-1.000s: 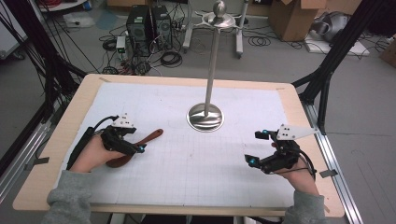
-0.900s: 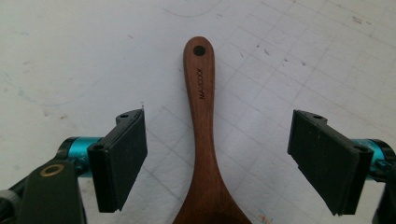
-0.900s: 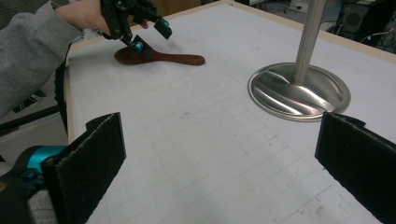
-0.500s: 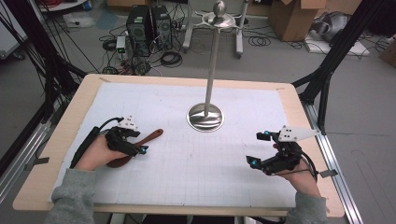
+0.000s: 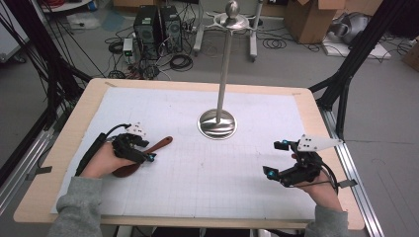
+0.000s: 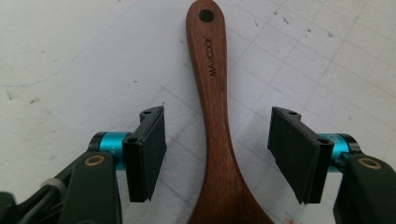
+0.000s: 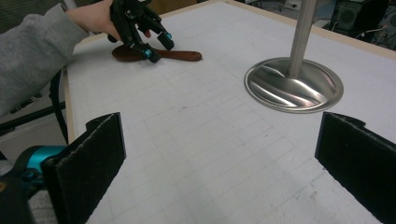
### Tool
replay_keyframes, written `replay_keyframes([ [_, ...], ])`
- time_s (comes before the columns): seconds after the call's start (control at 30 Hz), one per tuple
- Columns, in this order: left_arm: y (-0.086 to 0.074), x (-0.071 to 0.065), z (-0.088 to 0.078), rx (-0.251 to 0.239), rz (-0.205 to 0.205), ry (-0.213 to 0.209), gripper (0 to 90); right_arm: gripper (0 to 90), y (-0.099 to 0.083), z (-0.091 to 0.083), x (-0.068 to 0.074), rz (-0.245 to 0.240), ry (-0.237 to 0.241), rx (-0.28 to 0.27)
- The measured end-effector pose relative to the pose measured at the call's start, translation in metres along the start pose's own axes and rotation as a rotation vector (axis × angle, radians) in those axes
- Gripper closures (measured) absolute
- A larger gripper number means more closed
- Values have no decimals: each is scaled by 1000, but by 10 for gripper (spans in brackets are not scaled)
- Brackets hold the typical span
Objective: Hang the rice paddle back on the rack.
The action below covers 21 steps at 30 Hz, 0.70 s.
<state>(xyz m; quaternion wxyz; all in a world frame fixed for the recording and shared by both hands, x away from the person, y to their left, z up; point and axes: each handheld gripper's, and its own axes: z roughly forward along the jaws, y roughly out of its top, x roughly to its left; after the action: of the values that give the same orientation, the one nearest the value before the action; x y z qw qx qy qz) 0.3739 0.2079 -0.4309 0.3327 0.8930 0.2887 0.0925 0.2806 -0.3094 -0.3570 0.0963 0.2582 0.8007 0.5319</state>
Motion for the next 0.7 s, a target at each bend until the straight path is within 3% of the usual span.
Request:
replay_keyframes([
  [0.4,0,-3,0,3,0,22,443,4,-1,0,0,3,-1,2],
  [0.7,1,-4,-4,29,5,18,574,4,-2,0,0,5,0,6],
])
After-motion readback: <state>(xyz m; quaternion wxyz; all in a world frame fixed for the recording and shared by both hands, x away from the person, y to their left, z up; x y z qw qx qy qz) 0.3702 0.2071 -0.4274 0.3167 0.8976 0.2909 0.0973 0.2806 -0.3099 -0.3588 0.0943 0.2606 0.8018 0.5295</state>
